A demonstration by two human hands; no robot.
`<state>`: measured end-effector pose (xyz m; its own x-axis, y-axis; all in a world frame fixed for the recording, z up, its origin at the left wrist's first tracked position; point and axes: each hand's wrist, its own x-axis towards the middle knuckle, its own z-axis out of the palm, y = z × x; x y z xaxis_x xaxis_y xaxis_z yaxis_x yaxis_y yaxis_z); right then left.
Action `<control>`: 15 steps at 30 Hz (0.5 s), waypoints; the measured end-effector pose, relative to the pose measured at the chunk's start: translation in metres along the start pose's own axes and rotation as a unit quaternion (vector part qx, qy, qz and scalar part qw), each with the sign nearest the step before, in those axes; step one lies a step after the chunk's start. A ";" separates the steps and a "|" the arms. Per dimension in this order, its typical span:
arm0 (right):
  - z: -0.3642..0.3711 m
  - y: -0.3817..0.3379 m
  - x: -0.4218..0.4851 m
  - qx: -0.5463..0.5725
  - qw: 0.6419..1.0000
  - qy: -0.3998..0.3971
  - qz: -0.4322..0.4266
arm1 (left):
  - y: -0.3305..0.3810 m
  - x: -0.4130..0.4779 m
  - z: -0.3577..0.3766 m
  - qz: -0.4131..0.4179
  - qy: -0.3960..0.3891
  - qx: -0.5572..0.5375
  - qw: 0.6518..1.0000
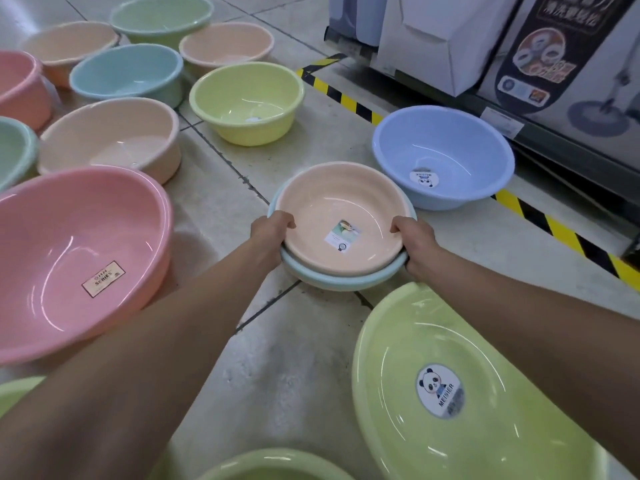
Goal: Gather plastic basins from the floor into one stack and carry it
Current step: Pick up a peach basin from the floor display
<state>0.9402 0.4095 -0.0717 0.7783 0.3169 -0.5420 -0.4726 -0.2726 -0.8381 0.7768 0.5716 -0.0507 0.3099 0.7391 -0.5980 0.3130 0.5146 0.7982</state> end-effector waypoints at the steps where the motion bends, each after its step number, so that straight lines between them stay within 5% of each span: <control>1: -0.001 -0.002 -0.004 0.007 1.000 -0.004 0.004 | 0.005 -0.005 0.000 0.015 0.007 0.005 1.000; 9: -0.054 -0.056 -0.037 0.091 0.993 -0.025 -0.068 | 0.063 -0.059 0.033 0.127 -0.027 0.016 0.991; 15: -0.160 -0.082 -0.062 0.101 0.988 0.066 -0.093 | 0.063 -0.110 0.121 0.140 -0.120 0.008 0.983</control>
<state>0.9974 0.2666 0.0406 0.9003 0.2202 -0.3755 -0.3787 -0.0291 -0.9251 0.8709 0.4704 0.0567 0.5875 0.7262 -0.3570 0.1994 0.2976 0.9336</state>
